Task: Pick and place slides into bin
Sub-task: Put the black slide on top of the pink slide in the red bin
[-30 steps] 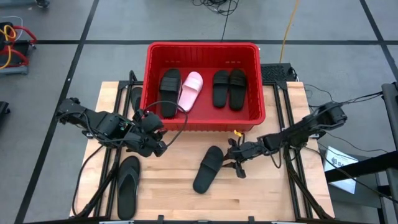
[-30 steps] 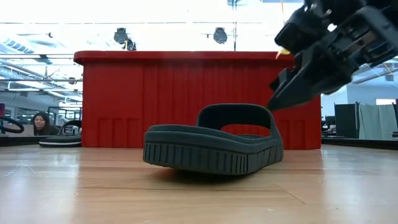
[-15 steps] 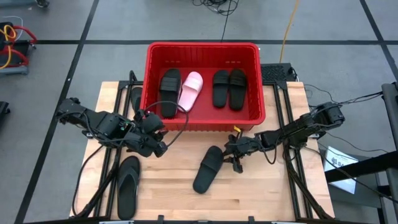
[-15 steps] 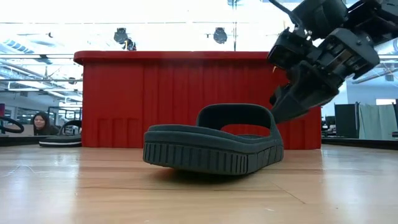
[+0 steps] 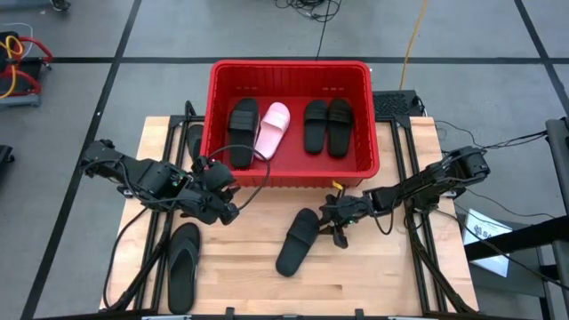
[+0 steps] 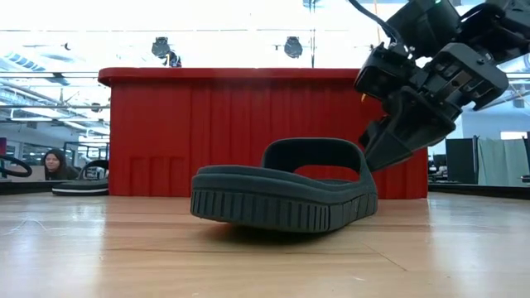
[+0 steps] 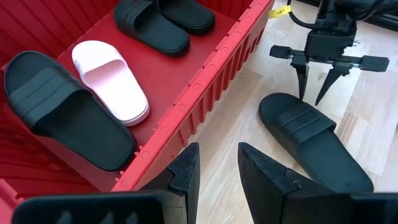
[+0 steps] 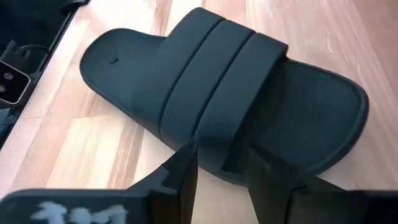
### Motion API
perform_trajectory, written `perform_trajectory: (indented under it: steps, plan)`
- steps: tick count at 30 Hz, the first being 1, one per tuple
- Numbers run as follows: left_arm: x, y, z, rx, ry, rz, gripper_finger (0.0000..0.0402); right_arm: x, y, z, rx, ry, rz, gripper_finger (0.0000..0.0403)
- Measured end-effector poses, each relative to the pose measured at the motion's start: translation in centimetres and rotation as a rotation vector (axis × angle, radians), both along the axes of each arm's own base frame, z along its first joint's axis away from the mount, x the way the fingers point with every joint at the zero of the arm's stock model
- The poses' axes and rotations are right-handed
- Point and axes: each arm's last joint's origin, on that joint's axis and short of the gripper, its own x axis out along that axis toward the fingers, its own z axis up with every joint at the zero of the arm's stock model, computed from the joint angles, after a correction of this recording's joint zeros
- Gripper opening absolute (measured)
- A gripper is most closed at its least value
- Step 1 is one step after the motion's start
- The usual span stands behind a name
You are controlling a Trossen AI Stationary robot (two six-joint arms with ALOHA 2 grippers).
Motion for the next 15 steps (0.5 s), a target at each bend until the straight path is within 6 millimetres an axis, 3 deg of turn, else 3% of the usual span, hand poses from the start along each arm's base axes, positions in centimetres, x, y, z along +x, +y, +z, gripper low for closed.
perform_trajectory:
  steps: [15]
  plan:
    - [-0.01, -0.05, -0.04, -0.018, 0.009, -0.011, 0.0106, -0.01, 0.09, 0.02, 0.018, 0.000, 0.024, 0.0114]
